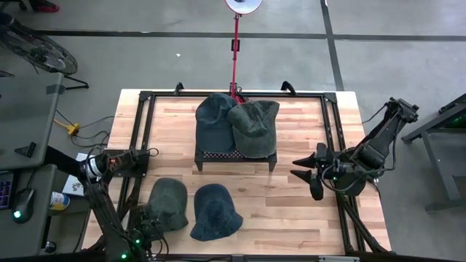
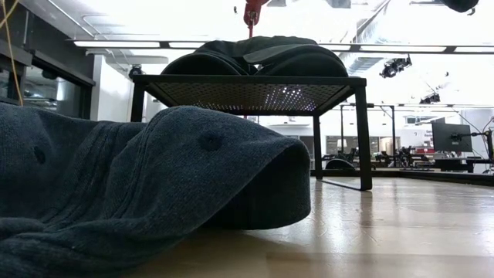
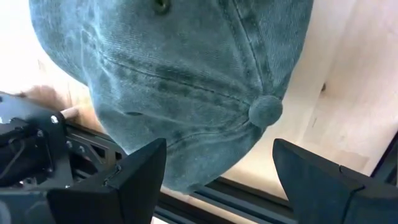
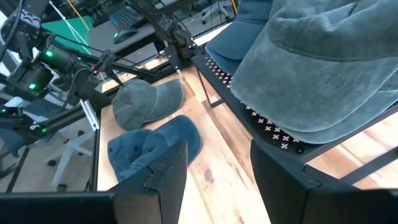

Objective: Pick & Place hat
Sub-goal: Stack the gray cap on top of the gray cap on the shelf

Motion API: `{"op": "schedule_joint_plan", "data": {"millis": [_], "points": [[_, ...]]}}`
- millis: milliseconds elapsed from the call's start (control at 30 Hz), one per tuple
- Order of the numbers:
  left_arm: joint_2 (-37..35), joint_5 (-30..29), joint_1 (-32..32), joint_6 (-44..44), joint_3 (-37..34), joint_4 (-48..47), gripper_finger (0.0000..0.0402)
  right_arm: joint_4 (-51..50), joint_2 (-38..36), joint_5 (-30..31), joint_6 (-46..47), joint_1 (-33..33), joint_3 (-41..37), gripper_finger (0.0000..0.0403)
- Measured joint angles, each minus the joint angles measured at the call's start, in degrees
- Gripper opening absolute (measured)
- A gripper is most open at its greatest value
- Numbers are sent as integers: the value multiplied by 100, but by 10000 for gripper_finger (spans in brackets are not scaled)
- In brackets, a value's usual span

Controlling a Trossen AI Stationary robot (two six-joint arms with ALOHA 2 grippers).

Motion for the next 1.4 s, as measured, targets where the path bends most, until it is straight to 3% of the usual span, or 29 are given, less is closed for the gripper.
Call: {"op": "schedule_joint_plan", "data": {"millis": [133,367,833,1100,1400], "points": [[0,158,24,29,0,78,289,1,0,-192,14,0,0,169],[1,-52,22,1246,0,366,289,-28,0,-220,15,0,0,169],[434,-302,22,852,-28,-306,289,-126,0,-287,104,-2,0,169],[450,-348,2,553,-28,-318,289,-214,0,-665,101,-1,0,169],[450,-1256,-9,420,-28,-862,289,-213,0,-732,101,-1,0,169]]}}
